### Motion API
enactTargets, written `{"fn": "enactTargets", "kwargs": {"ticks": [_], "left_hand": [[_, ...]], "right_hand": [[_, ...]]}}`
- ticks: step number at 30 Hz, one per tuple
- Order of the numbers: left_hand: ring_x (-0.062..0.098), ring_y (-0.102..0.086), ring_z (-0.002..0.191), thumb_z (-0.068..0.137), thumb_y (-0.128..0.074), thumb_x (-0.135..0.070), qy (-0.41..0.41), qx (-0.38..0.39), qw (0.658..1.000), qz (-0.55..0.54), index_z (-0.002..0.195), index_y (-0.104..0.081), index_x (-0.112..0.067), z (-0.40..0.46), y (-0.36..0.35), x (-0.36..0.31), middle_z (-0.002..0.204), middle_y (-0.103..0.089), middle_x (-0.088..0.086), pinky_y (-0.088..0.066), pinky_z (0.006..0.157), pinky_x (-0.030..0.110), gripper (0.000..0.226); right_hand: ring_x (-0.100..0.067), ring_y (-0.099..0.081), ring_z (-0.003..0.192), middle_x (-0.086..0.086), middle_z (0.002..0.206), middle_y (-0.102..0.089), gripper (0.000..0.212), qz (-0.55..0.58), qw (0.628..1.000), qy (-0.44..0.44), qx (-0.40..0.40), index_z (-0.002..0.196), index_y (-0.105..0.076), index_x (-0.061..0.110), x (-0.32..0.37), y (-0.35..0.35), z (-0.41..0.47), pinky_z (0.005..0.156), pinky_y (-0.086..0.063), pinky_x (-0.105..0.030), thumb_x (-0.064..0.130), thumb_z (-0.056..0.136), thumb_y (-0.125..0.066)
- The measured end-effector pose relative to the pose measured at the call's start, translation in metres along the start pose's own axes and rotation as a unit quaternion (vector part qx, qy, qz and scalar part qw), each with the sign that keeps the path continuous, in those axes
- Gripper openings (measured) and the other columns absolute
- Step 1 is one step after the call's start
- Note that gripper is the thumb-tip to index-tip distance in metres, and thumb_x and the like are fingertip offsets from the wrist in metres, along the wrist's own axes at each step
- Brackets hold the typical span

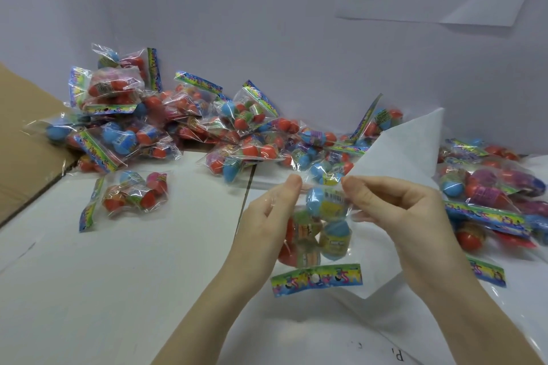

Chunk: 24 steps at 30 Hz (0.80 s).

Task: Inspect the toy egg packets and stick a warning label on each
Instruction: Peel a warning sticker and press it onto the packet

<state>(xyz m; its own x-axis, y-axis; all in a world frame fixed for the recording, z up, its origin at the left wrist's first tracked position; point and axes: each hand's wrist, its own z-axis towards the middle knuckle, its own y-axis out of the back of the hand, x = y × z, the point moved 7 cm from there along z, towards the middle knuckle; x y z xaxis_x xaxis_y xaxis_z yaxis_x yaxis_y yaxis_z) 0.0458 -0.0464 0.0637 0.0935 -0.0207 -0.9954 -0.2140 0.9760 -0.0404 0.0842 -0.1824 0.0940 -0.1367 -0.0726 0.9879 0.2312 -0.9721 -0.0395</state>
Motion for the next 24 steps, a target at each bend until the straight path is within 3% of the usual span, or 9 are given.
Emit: {"fn": "enactTargets", "kwargs": {"ticks": [3, 6, 8, 10, 13, 17, 21, 24], "left_hand": [[-0.004, -0.066, 0.065, 0.076, -0.042, -0.052, -0.032, -0.024, 0.999, -0.001, 0.084, -0.070, -0.037, -0.002, 0.002, -0.004, 0.072, -0.072, -0.017, -0.044, 0.050, 0.006, 0.033], [0.001, -0.067, 0.068, 0.071, -0.047, -0.052, -0.014, -0.036, 0.999, -0.036, 0.078, -0.074, -0.041, -0.002, 0.005, -0.002, 0.075, -0.073, -0.017, -0.049, 0.051, 0.011, 0.030], [0.012, -0.067, 0.072, 0.068, -0.049, -0.053, 0.002, -0.030, 0.998, -0.063, 0.080, -0.075, -0.041, -0.002, 0.007, 0.001, 0.080, -0.074, -0.011, -0.052, 0.059, 0.024, 0.031], [0.014, -0.068, 0.071, 0.064, -0.050, -0.054, 0.007, -0.025, 0.996, -0.089, 0.082, -0.075, -0.040, -0.002, 0.008, 0.003, 0.079, -0.075, -0.006, -0.049, 0.065, 0.026, 0.033], [0.012, -0.070, 0.067, 0.065, -0.051, -0.050, 0.003, -0.028, 0.992, -0.125, 0.082, -0.075, -0.037, -0.002, 0.007, 0.003, 0.075, -0.075, -0.002, -0.053, 0.059, 0.019, 0.033], [0.014, -0.072, 0.074, 0.065, -0.052, -0.051, 0.004, -0.034, 0.991, -0.129, 0.086, -0.074, -0.034, -0.001, 0.005, 0.005, 0.081, -0.075, -0.004, -0.054, 0.057, 0.019, 0.035], [0.009, -0.069, 0.088, 0.062, -0.052, -0.054, -0.013, -0.063, 0.992, -0.111, 0.095, -0.074, -0.022, 0.002, 0.010, 0.003, 0.085, -0.073, -0.020, -0.055, 0.064, 0.019, 0.051], [0.009, -0.069, 0.065, 0.061, -0.052, -0.054, -0.005, -0.069, 0.991, -0.117, 0.079, -0.076, -0.023, 0.002, 0.014, 0.002, 0.068, -0.072, -0.008, -0.053, 0.056, 0.017, 0.043]], "right_hand": [[-0.003, -0.062, 0.055, 0.001, 0.063, -0.071, 0.024, 0.026, 0.999, -0.034, 0.016, 0.062, -0.076, 0.024, -0.007, 0.001, 0.001, 0.051, -0.048, -0.014, 0.038, 0.043, -0.072], [-0.005, -0.061, 0.053, -0.001, 0.061, -0.070, 0.023, 0.078, 0.992, -0.091, 0.041, 0.058, -0.075, 0.015, -0.018, 0.000, 0.002, 0.048, -0.047, -0.013, 0.031, 0.041, -0.073], [-0.005, -0.060, 0.051, -0.001, 0.058, -0.067, 0.022, 0.098, 0.987, -0.118, 0.044, 0.054, -0.073, 0.012, -0.023, -0.001, 0.002, 0.047, -0.046, -0.013, 0.030, 0.041, -0.073], [-0.004, -0.057, 0.047, 0.000, 0.053, -0.064, 0.022, 0.106, 0.986, -0.129, 0.027, 0.049, -0.070, 0.012, -0.025, 0.000, 0.002, 0.046, -0.045, -0.013, 0.032, 0.039, -0.073], [-0.004, -0.051, 0.043, 0.001, 0.048, -0.061, 0.026, 0.102, 0.989, -0.103, -0.018, 0.045, -0.069, 0.013, -0.025, 0.003, 0.003, 0.045, -0.045, -0.013, 0.036, 0.035, -0.074], [-0.003, -0.049, 0.045, 0.003, 0.049, -0.061, 0.030, 0.052, 0.997, -0.023, -0.048, 0.051, -0.071, 0.020, -0.018, 0.009, 0.004, 0.050, -0.046, -0.013, 0.047, 0.038, -0.074], [-0.009, -0.066, 0.069, 0.003, 0.076, -0.073, 0.046, 0.022, 0.995, -0.034, 0.088, 0.073, -0.076, 0.028, -0.014, -0.005, 0.004, 0.062, -0.053, -0.018, 0.059, 0.040, -0.078], [-0.010, -0.068, 0.067, 0.000, 0.073, -0.074, 0.027, 0.009, 0.989, -0.062, 0.136, 0.066, -0.077, 0.026, -0.013, -0.011, 0.002, 0.060, -0.054, -0.018, 0.039, 0.043, -0.072]]}}
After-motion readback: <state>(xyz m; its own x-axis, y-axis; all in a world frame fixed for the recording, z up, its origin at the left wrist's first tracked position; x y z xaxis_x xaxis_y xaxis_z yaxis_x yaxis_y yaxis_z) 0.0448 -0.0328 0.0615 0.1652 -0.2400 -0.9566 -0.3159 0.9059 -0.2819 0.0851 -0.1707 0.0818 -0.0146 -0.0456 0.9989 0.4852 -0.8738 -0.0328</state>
